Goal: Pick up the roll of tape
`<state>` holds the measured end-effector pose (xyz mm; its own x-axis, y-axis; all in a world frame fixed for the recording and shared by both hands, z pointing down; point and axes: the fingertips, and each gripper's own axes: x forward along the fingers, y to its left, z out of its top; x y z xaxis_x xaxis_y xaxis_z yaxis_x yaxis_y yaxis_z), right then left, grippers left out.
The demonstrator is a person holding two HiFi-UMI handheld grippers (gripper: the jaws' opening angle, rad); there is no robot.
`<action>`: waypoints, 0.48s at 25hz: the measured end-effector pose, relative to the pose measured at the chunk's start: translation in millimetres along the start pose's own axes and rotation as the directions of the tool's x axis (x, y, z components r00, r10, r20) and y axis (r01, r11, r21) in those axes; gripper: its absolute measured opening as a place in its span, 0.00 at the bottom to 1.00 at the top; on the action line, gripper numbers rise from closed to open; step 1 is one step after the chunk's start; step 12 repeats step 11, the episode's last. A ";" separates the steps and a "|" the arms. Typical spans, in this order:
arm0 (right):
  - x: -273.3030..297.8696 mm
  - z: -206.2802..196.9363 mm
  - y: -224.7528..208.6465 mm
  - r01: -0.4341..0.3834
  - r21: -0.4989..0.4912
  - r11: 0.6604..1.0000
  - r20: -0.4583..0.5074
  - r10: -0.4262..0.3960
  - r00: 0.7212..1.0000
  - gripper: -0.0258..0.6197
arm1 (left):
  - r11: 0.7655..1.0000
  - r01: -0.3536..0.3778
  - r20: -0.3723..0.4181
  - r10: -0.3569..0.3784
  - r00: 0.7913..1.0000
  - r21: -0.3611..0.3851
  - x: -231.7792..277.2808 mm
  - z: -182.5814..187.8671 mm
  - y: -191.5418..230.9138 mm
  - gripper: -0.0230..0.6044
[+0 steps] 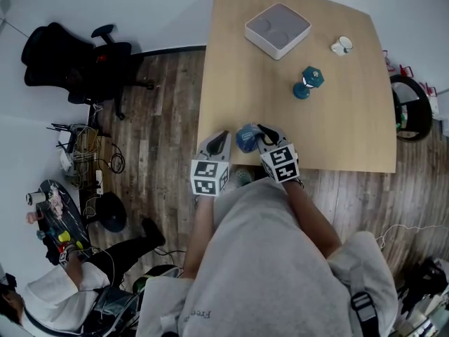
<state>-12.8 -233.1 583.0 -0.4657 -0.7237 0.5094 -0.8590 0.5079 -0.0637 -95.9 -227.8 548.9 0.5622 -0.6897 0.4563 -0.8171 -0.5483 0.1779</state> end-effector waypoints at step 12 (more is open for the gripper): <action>-3.8 -4.3 -4.9 0.006 0.002 1.000 -0.006 -0.006 1.000 0.11 | 1.000 -0.005 0.001 0.005 1.000 0.002 -0.6 -0.3 -6.1 0.05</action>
